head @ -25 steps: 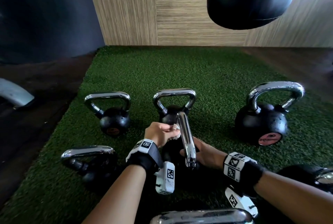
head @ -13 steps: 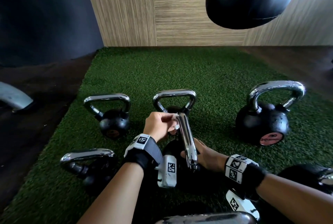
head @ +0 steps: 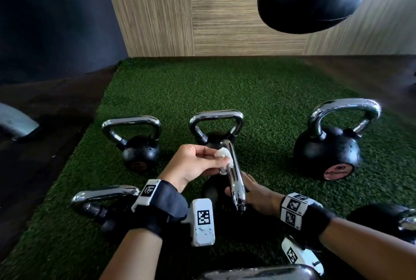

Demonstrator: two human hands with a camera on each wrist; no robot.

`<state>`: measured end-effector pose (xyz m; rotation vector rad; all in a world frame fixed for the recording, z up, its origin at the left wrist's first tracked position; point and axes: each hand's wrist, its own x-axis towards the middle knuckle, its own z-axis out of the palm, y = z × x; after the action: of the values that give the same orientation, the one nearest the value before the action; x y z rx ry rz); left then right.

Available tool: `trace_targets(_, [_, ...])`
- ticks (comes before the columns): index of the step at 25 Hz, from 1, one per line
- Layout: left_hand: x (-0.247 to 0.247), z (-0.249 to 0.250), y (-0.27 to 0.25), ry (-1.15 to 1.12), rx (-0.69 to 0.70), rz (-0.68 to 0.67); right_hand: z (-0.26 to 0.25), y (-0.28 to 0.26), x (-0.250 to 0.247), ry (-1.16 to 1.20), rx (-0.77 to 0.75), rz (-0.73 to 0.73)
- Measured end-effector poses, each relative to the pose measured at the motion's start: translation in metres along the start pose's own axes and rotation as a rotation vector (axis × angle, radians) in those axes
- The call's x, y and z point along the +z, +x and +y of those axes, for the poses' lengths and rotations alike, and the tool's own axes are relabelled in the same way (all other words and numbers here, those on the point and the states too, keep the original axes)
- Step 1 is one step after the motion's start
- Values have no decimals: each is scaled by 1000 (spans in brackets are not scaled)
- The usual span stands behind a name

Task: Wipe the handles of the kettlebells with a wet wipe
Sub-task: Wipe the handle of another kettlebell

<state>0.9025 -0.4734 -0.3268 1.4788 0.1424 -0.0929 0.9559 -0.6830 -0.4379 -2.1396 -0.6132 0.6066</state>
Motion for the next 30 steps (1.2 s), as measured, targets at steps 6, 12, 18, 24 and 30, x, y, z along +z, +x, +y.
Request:
trace_targets(6, [-3, 3, -8, 119, 16, -80, -4, -1, 1, 20, 25, 14])
trace_targets(12, [-12, -1, -26, 436, 162, -281, -9, -2, 0, 26, -7, -4])
trace_targets(18, [-3, -33, -52, 329, 235, -297, -5, 2, -2, -28, 3, 12])
trace_targets(24, [-5, -58, -59, 391, 244, -235, 11, 7, 3, -12, -33, 22])
trace_targets(30, [-5, -68, -54, 525, 302, -190, 7, 4, 0, -83, -37, 13])
